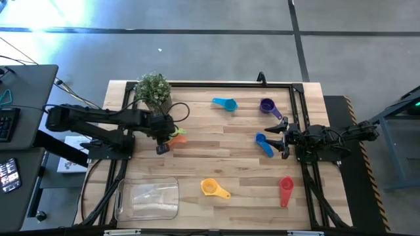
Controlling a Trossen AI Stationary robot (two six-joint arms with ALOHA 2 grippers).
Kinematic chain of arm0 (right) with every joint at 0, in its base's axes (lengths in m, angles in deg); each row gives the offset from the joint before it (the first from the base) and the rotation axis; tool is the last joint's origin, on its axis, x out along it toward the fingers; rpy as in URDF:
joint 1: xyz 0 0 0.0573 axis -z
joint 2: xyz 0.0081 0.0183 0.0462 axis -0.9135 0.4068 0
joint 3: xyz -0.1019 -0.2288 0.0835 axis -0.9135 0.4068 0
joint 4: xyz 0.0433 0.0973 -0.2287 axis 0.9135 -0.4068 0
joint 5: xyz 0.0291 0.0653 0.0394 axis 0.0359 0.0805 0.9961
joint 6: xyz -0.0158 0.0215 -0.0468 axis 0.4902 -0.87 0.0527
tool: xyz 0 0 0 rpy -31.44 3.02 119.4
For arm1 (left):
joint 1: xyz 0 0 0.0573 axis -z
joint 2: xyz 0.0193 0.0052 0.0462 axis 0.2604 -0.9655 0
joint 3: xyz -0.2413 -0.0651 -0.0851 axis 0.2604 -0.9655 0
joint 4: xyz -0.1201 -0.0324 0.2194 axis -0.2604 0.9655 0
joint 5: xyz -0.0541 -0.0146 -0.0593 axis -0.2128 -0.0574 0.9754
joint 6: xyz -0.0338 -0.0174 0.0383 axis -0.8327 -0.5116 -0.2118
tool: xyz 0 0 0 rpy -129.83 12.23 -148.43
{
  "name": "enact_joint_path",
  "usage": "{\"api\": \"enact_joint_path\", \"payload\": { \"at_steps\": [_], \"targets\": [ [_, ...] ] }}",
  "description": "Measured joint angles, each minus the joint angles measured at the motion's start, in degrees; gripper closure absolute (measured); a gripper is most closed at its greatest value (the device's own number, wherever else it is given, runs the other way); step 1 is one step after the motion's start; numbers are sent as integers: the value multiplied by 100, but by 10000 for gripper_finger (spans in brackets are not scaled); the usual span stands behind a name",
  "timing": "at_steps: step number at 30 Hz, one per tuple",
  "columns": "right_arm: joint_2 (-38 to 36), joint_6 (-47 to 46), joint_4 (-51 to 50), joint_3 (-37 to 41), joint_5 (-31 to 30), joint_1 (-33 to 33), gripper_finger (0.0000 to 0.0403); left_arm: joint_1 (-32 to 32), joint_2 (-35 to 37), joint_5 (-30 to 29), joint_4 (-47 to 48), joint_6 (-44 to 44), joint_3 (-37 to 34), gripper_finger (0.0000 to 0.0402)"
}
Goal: Nest measuring cups in basket
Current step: Stack the green measuring cup on the orange measuring cup
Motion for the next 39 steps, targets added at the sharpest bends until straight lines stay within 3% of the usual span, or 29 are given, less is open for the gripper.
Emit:
{"api": "enact_joint_path", "payload": {
  "at_steps": [16, 39],
  "targets": [
    [-2, 1, 0, 1, 2, 0, 160, 0, -322, -1, -1084, 306, 4, 369],
    [0, 2, 0, 1, 2, 1, 160, 57, -330, 372, -1009, 1944, 2, 352]
  ]
}}
